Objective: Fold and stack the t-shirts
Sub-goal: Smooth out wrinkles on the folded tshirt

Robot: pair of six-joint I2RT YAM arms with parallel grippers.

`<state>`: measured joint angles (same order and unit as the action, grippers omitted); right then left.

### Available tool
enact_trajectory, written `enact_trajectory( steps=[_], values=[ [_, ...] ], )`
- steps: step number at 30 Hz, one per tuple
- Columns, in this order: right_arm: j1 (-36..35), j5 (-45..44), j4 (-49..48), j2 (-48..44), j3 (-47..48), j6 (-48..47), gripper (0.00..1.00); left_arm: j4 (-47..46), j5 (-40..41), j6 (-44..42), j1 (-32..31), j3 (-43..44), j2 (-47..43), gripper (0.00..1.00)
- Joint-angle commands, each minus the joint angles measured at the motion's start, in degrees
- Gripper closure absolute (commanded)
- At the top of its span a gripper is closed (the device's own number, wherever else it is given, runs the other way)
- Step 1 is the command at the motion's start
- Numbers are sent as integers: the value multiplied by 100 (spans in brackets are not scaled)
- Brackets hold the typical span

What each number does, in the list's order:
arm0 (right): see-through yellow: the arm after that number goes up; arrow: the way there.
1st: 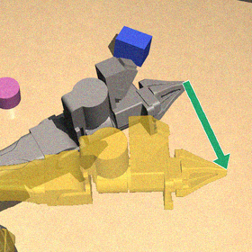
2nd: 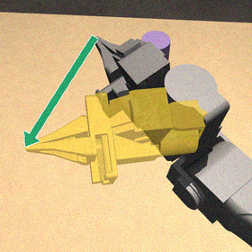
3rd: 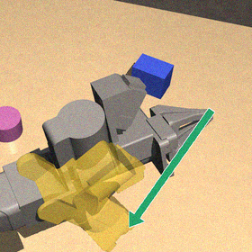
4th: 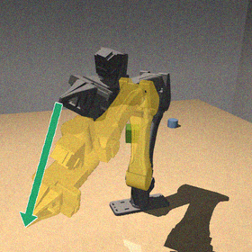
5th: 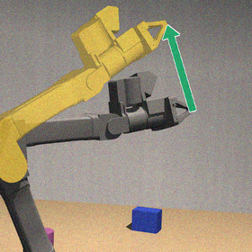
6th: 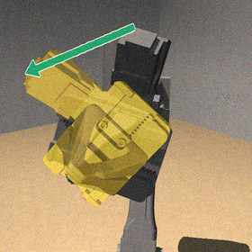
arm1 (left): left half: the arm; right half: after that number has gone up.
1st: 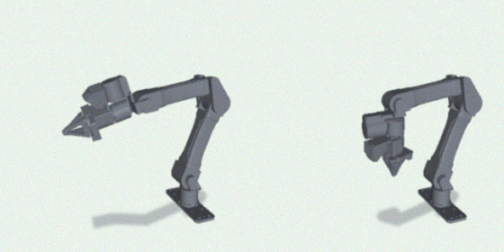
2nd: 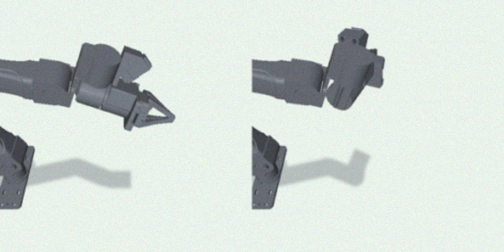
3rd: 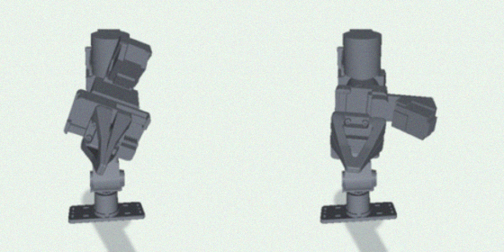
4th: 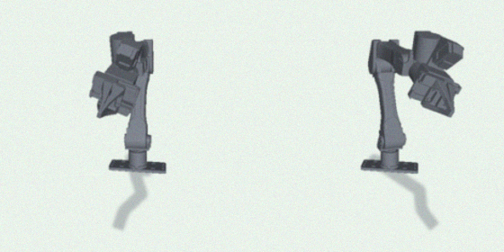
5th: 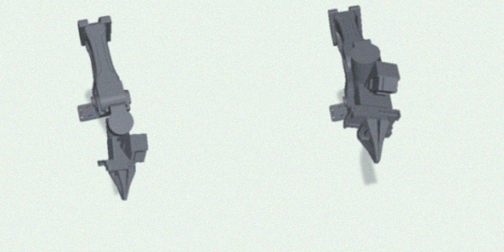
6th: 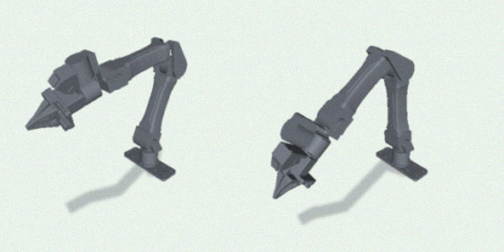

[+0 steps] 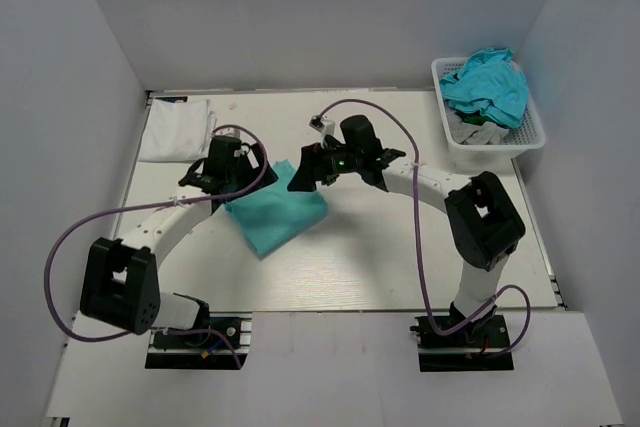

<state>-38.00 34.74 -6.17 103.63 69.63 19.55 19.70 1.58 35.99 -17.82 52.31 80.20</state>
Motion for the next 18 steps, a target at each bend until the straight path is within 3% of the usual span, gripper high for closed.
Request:
enact_trajectory(
  steps=[1,3,8,13,18],
  values=[
    [29,270,-349,280,516,531,10,26,-720,-57,-159,-587,-548,0],
    [29,349,-909,490,578,855,10,-446,-1229,-57,-160,-1063,-979,0],
    [29,752,-1166,1228,1386,1295,10,-1969,-2293,84,-213,-2611,-1640,0],
    [12,1026,-1281,2248,2273,1560,10,-2654,-2408,93,-265,-3086,-1473,0],
    [56,1017,-1263,2986,2670,1806,10,-2314,-1970,-101,-265,-3026,-947,0]
  ],
)
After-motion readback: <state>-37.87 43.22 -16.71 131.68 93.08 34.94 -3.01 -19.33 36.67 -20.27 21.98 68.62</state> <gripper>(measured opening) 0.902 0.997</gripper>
